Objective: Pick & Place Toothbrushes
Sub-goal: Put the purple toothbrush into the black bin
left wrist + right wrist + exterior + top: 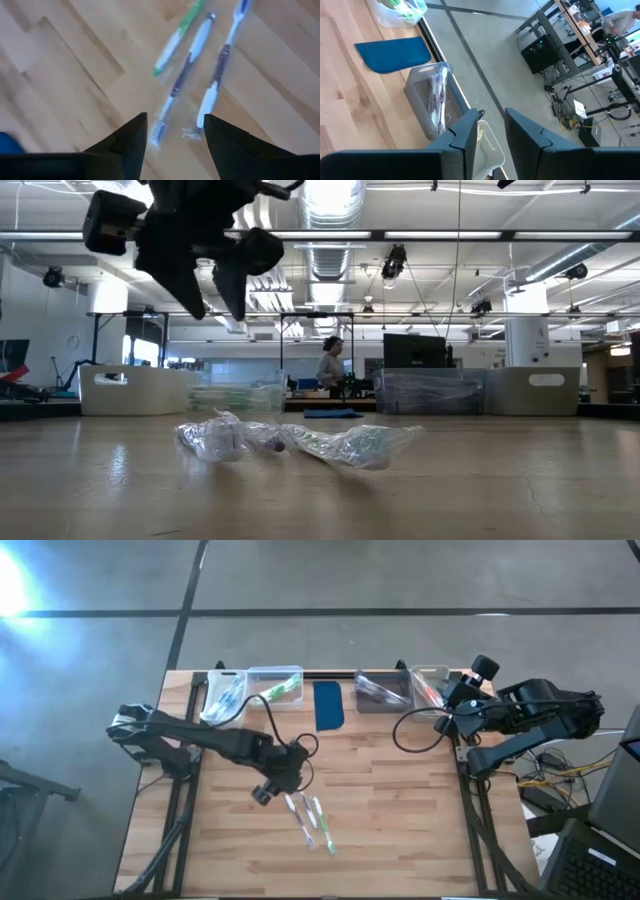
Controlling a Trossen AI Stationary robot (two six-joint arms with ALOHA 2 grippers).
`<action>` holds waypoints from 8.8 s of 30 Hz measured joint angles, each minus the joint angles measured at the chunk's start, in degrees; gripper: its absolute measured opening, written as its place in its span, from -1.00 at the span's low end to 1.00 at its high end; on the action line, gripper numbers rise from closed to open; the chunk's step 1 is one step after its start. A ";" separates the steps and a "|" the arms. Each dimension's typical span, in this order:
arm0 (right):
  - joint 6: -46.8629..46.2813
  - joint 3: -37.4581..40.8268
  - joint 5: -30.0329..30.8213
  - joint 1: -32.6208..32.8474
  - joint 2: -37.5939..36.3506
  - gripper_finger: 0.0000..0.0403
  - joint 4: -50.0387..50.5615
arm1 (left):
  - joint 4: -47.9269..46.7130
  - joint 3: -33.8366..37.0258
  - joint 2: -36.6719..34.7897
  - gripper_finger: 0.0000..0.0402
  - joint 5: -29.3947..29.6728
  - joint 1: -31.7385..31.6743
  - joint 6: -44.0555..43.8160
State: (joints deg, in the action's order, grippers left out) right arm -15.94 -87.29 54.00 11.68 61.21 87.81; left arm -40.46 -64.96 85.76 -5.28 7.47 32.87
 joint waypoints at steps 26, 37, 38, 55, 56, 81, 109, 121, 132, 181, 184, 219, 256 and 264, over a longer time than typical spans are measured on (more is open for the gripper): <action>-0.11 0.00 0.02 0.02 0.00 -0.51 -0.13 | 16.66 11.82 4.03 -0.24 -4.74 2.77 3.34; -0.11 0.05 0.02 0.02 0.00 -0.57 -0.14 | 16.45 9.76 10.77 -0.22 -5.70 2.82 3.33; -0.11 0.05 0.02 0.02 0.00 -0.56 -0.15 | 16.43 9.77 11.12 -0.22 -5.76 2.82 3.32; -0.10 0.09 0.02 0.00 0.00 -0.30 -0.11 | 15.99 9.65 14.33 -0.43 -6.86 2.80 6.77; -0.12 0.09 0.02 0.00 0.00 -0.29 -0.11 | 15.89 9.65 14.33 -0.47 -6.88 2.84 7.32; 0.10 0.09 0.02 0.02 -0.02 -0.60 0.04 | 2.17 -0.68 10.20 -0.76 -8.28 5.18 12.93; -0.13 0.09 -8.06 0.04 -0.09 -0.32 0.22 | 47.14 -5.94 6.09 -0.77 -13.31 -11.13 -16.03; 2.92 0.09 -10.60 0.04 0.00 -0.23 -10.31 | 72.13 -5.94 8.51 -0.76 -13.29 -20.90 -28.12; 13.52 0.09 -10.53 -0.44 3.34 -0.13 -36.20 | 83.13 -5.96 8.67 -0.76 -12.67 -24.80 -33.07; 17.68 0.09 -15.50 -13.46 15.80 -0.31 -71.78 | 85.41 -9.83 8.65 -0.76 -8.74 -25.78 -31.22; 17.64 0.09 -15.69 -13.46 15.71 -0.44 -71.76 | 85.41 -9.83 8.65 -0.76 -8.67 -25.95 -31.22; 20.46 -2.27 -16.44 -15.30 13.57 -0.93 -65.05 | 75.98 -9.78 7.66 -0.07 -8.65 -27.42 -29.82; 28.26 -5.83 -57.05 -53.40 40.61 -0.94 -16.90 | 47.94 -9.74 -15.50 0.15 2.41 -32.55 -23.18; 29.00 -5.88 -55.41 -53.98 43.19 -0.94 -17.87 | 44.30 -9.76 -15.41 0.15 2.41 -32.55 -25.62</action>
State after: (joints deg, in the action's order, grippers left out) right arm 13.06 -93.17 -1.41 -42.30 104.40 69.94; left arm 3.84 -74.71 70.35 -2.87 -25.08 7.25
